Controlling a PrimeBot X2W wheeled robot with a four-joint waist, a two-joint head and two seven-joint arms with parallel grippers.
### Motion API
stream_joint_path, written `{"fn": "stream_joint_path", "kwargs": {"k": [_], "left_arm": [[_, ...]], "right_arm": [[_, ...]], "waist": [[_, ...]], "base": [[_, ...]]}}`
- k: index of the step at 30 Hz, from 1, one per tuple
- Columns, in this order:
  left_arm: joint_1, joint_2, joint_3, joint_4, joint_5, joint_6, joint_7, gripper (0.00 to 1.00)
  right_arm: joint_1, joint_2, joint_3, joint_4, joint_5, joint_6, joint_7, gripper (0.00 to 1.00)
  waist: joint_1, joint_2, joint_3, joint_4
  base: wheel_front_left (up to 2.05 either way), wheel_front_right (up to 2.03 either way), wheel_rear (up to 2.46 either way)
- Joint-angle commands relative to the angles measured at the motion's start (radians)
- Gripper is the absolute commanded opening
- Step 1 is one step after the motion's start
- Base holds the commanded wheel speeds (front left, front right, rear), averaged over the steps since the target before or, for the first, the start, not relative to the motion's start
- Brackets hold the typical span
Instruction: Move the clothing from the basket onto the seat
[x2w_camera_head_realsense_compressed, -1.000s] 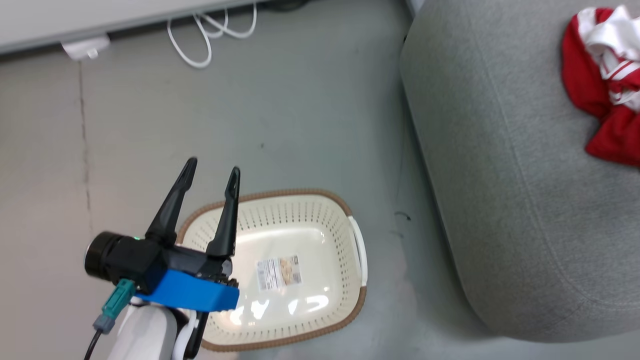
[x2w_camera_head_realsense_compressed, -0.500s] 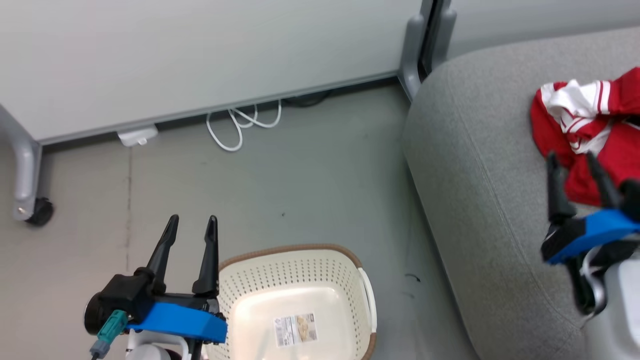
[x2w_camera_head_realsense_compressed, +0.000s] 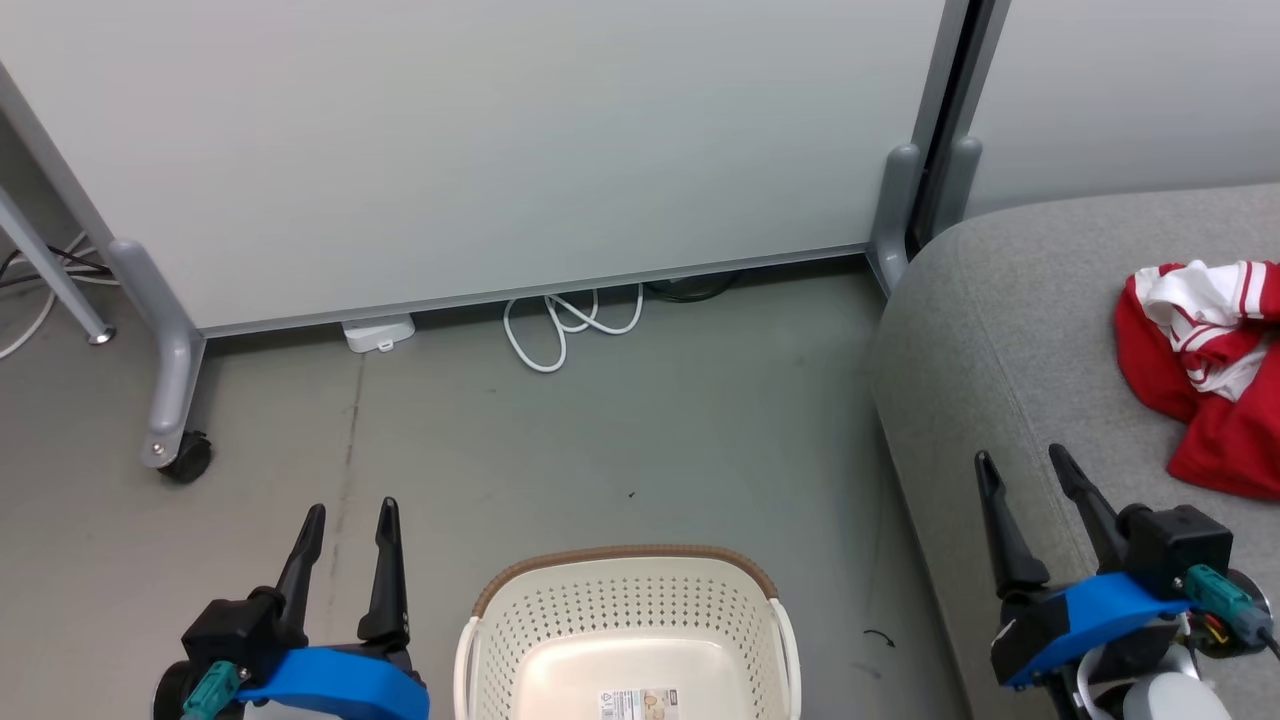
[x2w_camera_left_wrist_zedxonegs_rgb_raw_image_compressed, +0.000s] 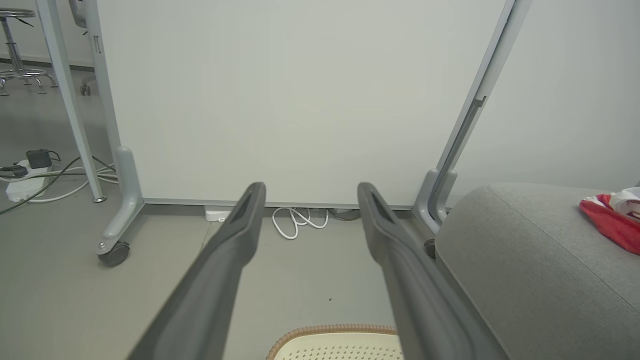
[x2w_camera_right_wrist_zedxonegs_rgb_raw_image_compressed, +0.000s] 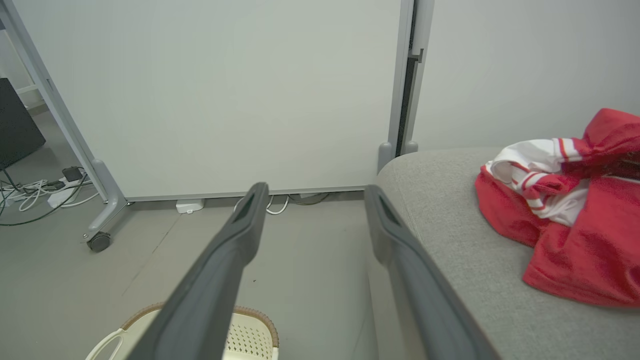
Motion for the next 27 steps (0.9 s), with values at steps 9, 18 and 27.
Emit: {"fn": "stream_joint_path", "kwargs": {"k": [9,18,27], "left_arm": [[0.017,0.005,0.014,0.046,0.002,-0.001,-0.003,1.00],[0.017,0.001,0.009,0.057,0.006,-0.001,-0.003,1.00],[0.018,0.002,0.002,0.051,0.008,-0.001,-0.003,1.00]], "right_arm": [[0.086,0.027,0.012,-0.039,-0.002,0.001,0.004,1.00],[0.100,0.031,0.022,-0.048,0.016,0.001,0.008,1.00],[0.098,0.030,0.021,-0.049,0.025,0.001,0.007,1.00]], "waist": [[0.0002,0.0000,-0.028,0.021],[0.0002,0.0000,-0.026,0.017],[0.0002,0.0000,-0.023,0.016]], "base": [[0.00,0.00,0.00],[0.00,0.00,0.00],[0.00,0.00,0.00]]}}
